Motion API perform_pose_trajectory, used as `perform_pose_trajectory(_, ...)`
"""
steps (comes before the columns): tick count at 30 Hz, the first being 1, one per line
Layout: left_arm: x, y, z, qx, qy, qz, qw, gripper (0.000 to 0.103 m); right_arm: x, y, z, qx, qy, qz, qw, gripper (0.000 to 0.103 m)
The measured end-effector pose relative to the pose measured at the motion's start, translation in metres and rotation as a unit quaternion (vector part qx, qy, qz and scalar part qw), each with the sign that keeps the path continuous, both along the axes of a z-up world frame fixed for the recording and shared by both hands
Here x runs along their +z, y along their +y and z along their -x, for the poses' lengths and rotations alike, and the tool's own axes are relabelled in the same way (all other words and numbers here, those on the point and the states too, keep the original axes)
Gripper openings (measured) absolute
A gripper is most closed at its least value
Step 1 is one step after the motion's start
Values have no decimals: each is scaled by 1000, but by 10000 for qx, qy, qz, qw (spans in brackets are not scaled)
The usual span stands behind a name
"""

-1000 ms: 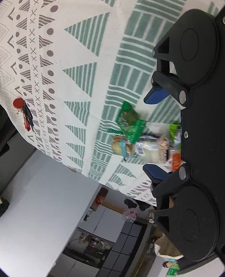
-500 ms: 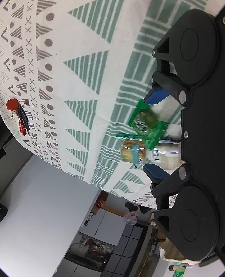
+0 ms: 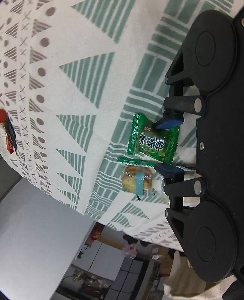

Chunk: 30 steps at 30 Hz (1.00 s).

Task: Organize snacks
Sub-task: 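Carry the orange pack and green candy over the box and open both tools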

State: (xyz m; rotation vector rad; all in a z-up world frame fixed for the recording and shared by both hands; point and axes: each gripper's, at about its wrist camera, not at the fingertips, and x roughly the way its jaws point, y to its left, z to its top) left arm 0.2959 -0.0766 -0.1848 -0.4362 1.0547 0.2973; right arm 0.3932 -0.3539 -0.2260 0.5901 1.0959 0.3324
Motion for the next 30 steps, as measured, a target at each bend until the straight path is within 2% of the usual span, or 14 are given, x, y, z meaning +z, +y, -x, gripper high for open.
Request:
perform_pose_trajectory(3, 3, 3, 4, 30, -48, 75, 10000, 18, 1, -6, 4, -75, 119, -210, 9997, 33)
perform_pose_trajectory(10, 23, 13, 16, -31, -275, 159, 9995, 18, 23, 4, 26, 52, -174, -278, 9994, 32)
perform_pose_trajectory(20, 78, 40, 41, -60, -758, 252, 9968, 18, 68, 29, 55, 512, -762, -448, 9948, 32)
perform_pose_trajectory(30, 129, 78, 75, -62, -1165, 57, 9932, 18, 92, 68, 77, 1029, -1030, -461, 9883, 32)
